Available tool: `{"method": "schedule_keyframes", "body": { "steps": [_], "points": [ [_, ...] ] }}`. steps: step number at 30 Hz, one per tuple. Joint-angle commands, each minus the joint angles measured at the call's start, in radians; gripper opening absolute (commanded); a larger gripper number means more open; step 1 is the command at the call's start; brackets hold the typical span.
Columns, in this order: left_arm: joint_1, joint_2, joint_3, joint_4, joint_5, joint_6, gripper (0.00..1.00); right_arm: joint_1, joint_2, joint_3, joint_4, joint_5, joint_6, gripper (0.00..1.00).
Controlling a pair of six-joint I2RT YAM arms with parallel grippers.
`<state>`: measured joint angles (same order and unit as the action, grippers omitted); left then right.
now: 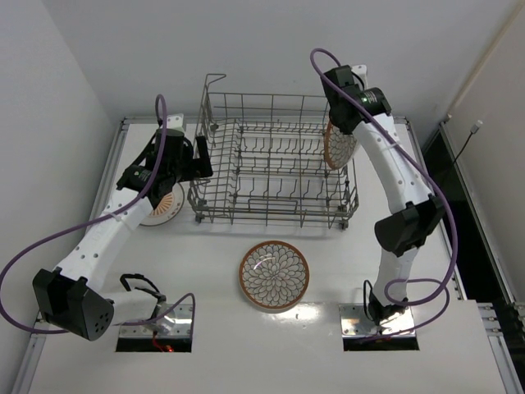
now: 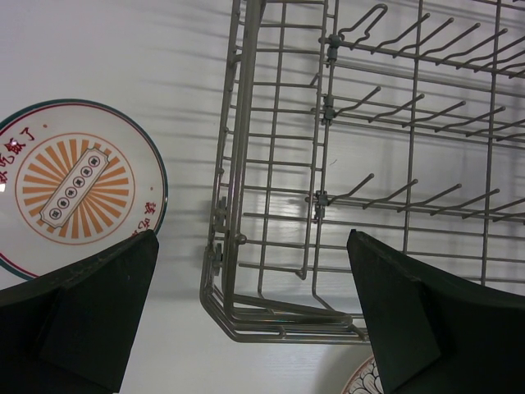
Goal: Load the plates into the dish rack
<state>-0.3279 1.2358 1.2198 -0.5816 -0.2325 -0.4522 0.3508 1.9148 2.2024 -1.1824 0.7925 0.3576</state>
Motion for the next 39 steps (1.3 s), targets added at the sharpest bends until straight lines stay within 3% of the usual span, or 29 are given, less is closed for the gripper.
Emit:
{"method": "schedule_keyframes", "body": {
  "steps": [1, 18, 25, 30, 32, 35, 39],
  "points": [
    [-0.008, -0.032, -0.002, 0.029, -0.007, 0.007, 1.0, 0.016, -0.056, -0.032, 0.089, 0.108, -0.032, 0.0],
    [-0.008, -0.041, -0.011, 0.02, -0.027, 0.007, 1.0, 0.114, -0.01, -0.204, 0.101, 0.127, -0.048, 0.0],
    [-0.008, -0.041, -0.011, 0.0, -0.056, 0.007, 1.0, 0.114, 0.039, -0.152, 0.018, -0.018, 0.059, 0.15],
    [-0.008, -0.041, -0.011, -0.009, -0.082, 0.007, 1.0, 0.114, 0.061, -0.132, -0.013, -0.111, 0.093, 0.17],
    [-0.008, -0.041, -0.011, -0.02, -0.096, 0.007, 1.0, 0.114, 0.073, -0.121, -0.037, -0.14, 0.093, 0.28],
    [-0.008, -0.041, -0.011, -0.029, -0.119, 0.007, 1.0, 0.105, 0.084, -0.109, -0.049, -0.153, 0.093, 0.28],
    [-0.008, -0.05, -0.031, -0.029, -0.128, 0.007, 1.0, 0.105, 0.041, -0.087, -0.04, -0.177, 0.093, 0.43]
  ]
}}
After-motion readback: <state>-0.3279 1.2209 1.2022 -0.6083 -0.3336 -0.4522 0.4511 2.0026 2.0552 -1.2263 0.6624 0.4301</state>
